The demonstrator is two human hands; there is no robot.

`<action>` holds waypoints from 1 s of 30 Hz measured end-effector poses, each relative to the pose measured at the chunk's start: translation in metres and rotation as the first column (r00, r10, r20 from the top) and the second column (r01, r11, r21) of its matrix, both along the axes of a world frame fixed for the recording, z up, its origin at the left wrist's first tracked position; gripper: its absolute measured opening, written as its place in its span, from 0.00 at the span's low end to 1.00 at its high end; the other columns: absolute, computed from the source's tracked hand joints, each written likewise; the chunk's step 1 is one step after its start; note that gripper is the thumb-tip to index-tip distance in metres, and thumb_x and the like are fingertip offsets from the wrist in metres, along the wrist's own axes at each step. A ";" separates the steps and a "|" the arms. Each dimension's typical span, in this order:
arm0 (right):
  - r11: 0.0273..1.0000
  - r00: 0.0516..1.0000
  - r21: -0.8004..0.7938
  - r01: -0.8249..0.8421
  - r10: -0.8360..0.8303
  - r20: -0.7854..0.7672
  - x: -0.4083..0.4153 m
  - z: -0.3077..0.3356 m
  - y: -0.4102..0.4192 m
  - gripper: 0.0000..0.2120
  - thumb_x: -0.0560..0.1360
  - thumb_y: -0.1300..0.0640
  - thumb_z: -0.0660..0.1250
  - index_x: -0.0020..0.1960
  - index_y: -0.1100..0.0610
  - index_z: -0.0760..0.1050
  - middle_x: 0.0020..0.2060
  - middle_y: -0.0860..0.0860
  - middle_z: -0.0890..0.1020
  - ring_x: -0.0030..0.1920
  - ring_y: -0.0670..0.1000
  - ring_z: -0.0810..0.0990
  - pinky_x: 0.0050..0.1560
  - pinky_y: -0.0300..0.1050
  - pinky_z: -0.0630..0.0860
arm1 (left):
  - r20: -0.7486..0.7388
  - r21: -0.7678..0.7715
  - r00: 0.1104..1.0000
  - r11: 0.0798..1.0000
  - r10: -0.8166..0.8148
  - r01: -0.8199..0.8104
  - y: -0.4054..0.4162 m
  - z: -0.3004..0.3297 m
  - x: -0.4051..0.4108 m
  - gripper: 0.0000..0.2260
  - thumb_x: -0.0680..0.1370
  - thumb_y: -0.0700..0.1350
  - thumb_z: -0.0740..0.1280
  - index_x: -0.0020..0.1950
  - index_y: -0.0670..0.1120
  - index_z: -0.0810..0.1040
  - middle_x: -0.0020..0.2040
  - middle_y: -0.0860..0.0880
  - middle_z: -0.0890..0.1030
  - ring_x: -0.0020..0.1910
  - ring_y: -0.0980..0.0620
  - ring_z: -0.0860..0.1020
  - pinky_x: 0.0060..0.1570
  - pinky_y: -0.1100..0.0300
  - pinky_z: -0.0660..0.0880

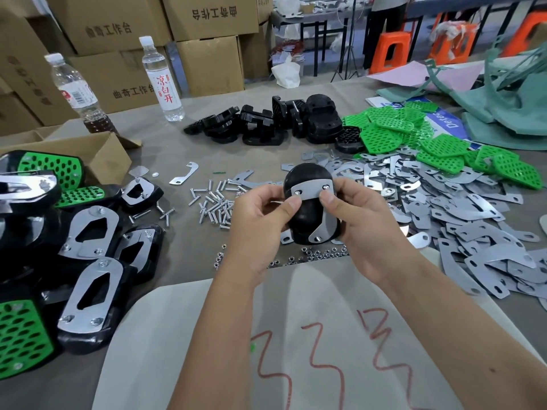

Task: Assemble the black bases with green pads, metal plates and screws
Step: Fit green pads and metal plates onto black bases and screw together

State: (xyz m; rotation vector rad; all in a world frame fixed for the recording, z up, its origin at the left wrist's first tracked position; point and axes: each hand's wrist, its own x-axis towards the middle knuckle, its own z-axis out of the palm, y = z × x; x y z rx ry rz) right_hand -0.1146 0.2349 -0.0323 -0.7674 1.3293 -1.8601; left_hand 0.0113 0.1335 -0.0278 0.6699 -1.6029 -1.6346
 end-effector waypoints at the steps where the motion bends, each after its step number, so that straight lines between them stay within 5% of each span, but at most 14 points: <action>1: 1.000 1.000 0.016 0.002 -0.002 0.015 0.000 0.000 0.000 0.11 0.81 0.60 0.67 0.61 0.63 0.80 0.55 0.65 0.84 0.51 0.61 0.82 0.55 0.67 0.77 | 0.010 -0.007 1.000 1.000 0.006 -0.006 0.002 0.000 -0.002 0.06 0.81 0.35 0.70 0.51 0.44 0.85 0.44 0.44 0.87 0.46 0.44 0.86 0.54 0.42 0.83; 5: 0.999 0.999 0.045 -0.017 0.015 0.044 -0.001 0.002 0.002 0.13 0.80 0.58 0.68 0.62 0.63 0.80 0.59 0.66 0.83 0.54 0.63 0.83 0.64 0.75 0.72 | 0.036 0.009 0.999 1.000 0.027 -0.028 0.002 -0.001 -0.004 0.05 0.81 0.36 0.70 0.50 0.44 0.85 0.44 0.44 0.87 0.44 0.45 0.86 0.53 0.42 0.84; 9: 0.995 0.998 0.095 -0.004 -0.002 0.061 -0.003 0.002 0.001 0.12 0.79 0.58 0.70 0.60 0.62 0.81 0.56 0.65 0.84 0.51 0.63 0.84 0.60 0.74 0.75 | 0.070 0.050 0.997 0.998 0.025 -0.028 0.003 -0.001 -0.003 0.04 0.81 0.37 0.69 0.49 0.41 0.84 0.45 0.43 0.86 0.44 0.47 0.85 0.47 0.48 0.84; 15: 0.986 0.994 0.130 0.103 -0.108 0.027 -0.002 0.000 -0.002 0.05 0.80 0.58 0.71 0.53 0.58 0.83 0.51 0.62 0.86 0.47 0.60 0.85 0.50 0.61 0.80 | 0.091 0.113 0.991 0.988 0.099 -0.109 0.012 -0.005 -0.015 0.12 0.86 0.44 0.63 0.50 0.40 0.83 0.50 0.38 0.86 0.45 0.47 0.83 0.47 0.50 0.81; 18: 0.987 0.993 0.111 0.112 -0.115 0.023 -0.001 0.001 -0.001 0.03 0.79 0.58 0.71 0.50 0.57 0.83 0.45 0.59 0.86 0.42 0.56 0.84 0.40 0.50 0.80 | 0.080 0.129 0.990 0.984 0.113 -0.123 0.014 -0.005 -0.019 0.13 0.86 0.45 0.63 0.48 0.40 0.80 0.44 0.43 0.85 0.42 0.50 0.82 0.41 0.55 0.79; 22: 0.992 0.993 0.015 0.122 -0.122 -0.002 0.001 0.000 0.000 0.03 0.79 0.61 0.71 0.47 0.56 0.82 0.41 0.55 0.84 0.38 0.53 0.82 0.33 0.41 0.77 | 0.019 0.210 0.999 0.977 0.041 -0.044 0.011 0.000 -0.015 0.11 0.86 0.45 0.62 0.52 0.41 0.81 0.48 0.45 0.86 0.45 0.49 0.82 0.46 0.51 0.78; 26: 0.995 0.993 -0.035 0.098 -0.100 -0.062 0.001 -0.001 -0.001 0.06 0.80 0.62 0.71 0.54 0.57 0.84 0.47 0.60 0.86 0.45 0.56 0.84 0.43 0.49 0.81 | -0.024 0.185 0.998 0.982 0.050 -0.044 0.008 0.003 -0.009 0.12 0.85 0.48 0.65 0.51 0.42 0.83 0.48 0.45 0.86 0.46 0.50 0.83 0.49 0.50 0.81; 30: 0.999 1.000 -0.042 0.009 -0.010 -0.008 0.000 -0.002 -0.001 0.10 0.77 0.64 0.71 0.57 0.59 0.84 0.52 0.61 0.87 0.50 0.59 0.86 0.52 0.54 0.84 | -0.003 0.056 0.993 0.991 0.122 -0.122 0.004 0.002 -0.008 0.11 0.83 0.46 0.69 0.48 0.38 0.81 0.43 0.44 0.84 0.43 0.46 0.81 0.54 0.37 0.80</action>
